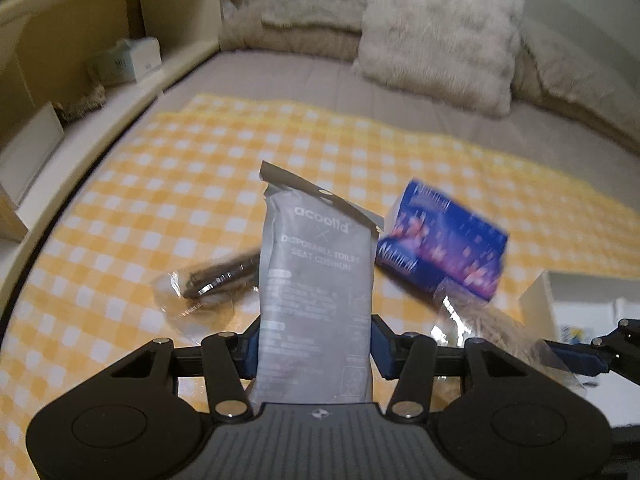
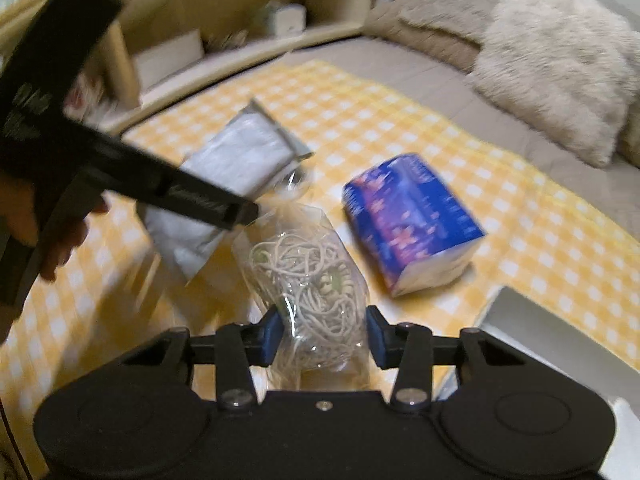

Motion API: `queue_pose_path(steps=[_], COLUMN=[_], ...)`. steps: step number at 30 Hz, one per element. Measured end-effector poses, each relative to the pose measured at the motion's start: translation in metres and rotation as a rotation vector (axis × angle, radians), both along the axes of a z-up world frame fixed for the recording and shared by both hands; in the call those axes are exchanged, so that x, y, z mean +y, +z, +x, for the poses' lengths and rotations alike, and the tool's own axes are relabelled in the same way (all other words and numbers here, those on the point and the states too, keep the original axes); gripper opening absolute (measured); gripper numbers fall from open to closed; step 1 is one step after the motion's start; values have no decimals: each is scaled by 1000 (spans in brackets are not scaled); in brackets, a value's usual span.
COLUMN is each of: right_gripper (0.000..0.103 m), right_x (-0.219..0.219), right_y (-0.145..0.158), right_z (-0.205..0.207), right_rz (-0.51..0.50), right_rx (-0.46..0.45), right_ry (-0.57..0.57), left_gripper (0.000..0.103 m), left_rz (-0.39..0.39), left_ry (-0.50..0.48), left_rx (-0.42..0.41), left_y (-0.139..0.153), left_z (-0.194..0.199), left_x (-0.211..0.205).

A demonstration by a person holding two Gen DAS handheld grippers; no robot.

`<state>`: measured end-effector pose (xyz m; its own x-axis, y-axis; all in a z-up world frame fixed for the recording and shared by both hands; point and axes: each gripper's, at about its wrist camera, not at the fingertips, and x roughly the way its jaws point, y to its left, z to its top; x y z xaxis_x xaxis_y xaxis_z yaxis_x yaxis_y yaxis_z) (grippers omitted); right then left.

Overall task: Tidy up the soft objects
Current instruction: 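Carry the cushion package and rubber-band bag into the white tray and open both tools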

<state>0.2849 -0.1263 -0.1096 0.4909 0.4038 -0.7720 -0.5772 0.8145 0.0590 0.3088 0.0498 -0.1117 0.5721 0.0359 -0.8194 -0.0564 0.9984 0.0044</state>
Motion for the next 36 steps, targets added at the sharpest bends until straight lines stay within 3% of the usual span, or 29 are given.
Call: queue_pose_path(steps=[8, 18, 27, 36], right_gripper=[44, 44, 44, 44], right_x=[-24, -53, -103, -166], right_y=[45, 82, 105, 114], right_z=[-21, -50, -78, -104], right_rz=[103, 185, 250, 262], right_rx=[-78, -175, -225, -258], right_ry=[-119, -232, -345, -460], left_gripper=[53, 53, 53, 53], left_rz=[-59, -94, -175, -218], left_ry=[17, 1, -61, -158], left_rx=[-129, -222, -280, -287], left_y=[48, 86, 104, 105], left_z=[-37, -76, -98, -96], left_x=[5, 0, -23, -70])
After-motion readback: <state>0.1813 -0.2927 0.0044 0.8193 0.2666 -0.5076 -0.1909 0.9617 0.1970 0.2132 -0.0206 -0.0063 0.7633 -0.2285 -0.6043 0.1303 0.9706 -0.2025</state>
